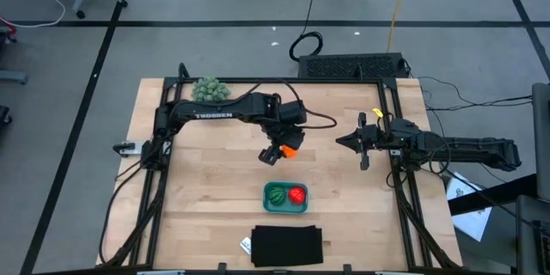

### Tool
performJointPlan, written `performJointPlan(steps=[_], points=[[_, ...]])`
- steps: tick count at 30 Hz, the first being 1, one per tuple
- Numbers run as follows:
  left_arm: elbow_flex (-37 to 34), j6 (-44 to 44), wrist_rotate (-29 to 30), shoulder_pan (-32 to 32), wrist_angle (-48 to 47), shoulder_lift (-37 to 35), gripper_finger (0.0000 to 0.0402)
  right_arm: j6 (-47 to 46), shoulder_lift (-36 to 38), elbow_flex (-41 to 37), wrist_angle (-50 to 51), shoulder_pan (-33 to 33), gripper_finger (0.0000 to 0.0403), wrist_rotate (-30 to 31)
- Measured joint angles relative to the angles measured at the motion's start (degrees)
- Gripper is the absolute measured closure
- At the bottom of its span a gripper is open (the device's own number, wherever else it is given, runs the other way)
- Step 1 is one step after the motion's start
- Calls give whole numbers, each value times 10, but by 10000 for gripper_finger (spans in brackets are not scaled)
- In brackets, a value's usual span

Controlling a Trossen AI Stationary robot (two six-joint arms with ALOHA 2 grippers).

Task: Pick and placing Produce into tupperware
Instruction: Put the pumpkin into the blue bin

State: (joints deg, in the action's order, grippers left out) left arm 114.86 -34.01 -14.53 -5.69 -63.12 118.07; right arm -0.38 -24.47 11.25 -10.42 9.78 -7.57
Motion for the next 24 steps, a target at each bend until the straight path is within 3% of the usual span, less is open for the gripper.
performJointPlan(steps=[13,24], points=[[10,18,-22,19,-13,0,144,0,0,0,0,0,403,0],[-6,38,-56,86,9,0,144,0,0,0,0,0,403,0]])
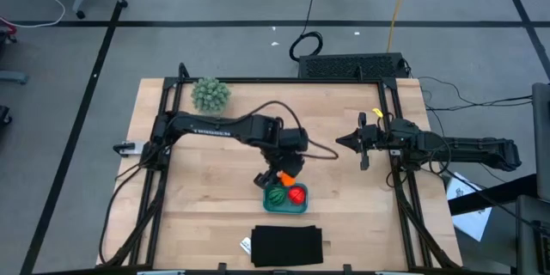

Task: Pick and placing Produce into tupperware
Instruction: Put the pumpkin into the blue bin

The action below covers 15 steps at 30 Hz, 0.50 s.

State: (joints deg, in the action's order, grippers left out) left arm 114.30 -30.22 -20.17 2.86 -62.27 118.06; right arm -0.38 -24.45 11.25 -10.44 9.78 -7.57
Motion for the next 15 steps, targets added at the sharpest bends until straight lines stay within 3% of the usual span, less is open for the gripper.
performJointPlan(steps=[15], points=[[-123,32,18,50,163,0,144,0,0,0,0,0,403,0]])
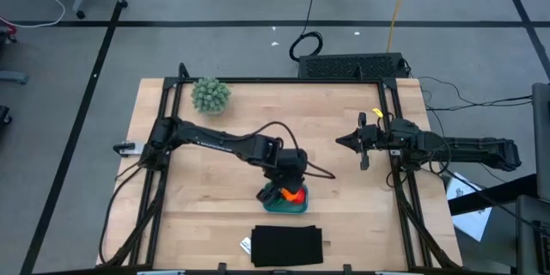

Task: Pick and placing Produce into tupperware
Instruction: Put the pumpkin into the blue bin

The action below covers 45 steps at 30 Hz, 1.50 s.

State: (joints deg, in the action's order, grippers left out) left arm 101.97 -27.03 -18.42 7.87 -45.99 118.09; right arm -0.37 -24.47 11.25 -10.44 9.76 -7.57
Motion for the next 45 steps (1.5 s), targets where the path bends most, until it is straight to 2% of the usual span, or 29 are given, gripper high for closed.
performJointPlan(steps=[8,22,29,45], points=[[-48,11,5,12,46,0,144,1,0,0,0,0,403,0],[-76,19,10,38,73,-1,144,2,0,0,0,0,403,0],[-110,16,57,37,107,-1,144,2,0,0,0,0,403,0],[-114,13,61,40,118,-1,144,2,0,0,0,0,403,0]])
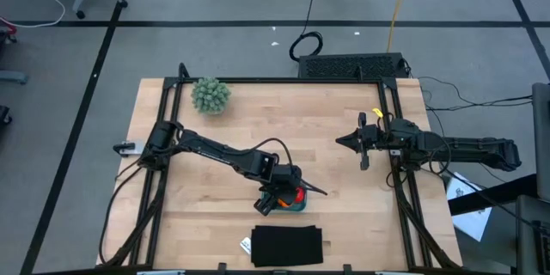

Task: Pick and placing Produce into tupperware
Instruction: Put the pumpkin into the blue bin

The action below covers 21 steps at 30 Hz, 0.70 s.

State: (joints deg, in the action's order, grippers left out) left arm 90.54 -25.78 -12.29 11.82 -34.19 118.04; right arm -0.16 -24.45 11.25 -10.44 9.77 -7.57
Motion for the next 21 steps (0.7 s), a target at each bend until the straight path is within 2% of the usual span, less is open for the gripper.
performJointPlan(steps=[7,21], points=[[0,-11,9,9,1,0,144,0,0,0,0,0,403,0],[0,-19,96,43,5,0,144,0,0,0,0,0,403,0]])
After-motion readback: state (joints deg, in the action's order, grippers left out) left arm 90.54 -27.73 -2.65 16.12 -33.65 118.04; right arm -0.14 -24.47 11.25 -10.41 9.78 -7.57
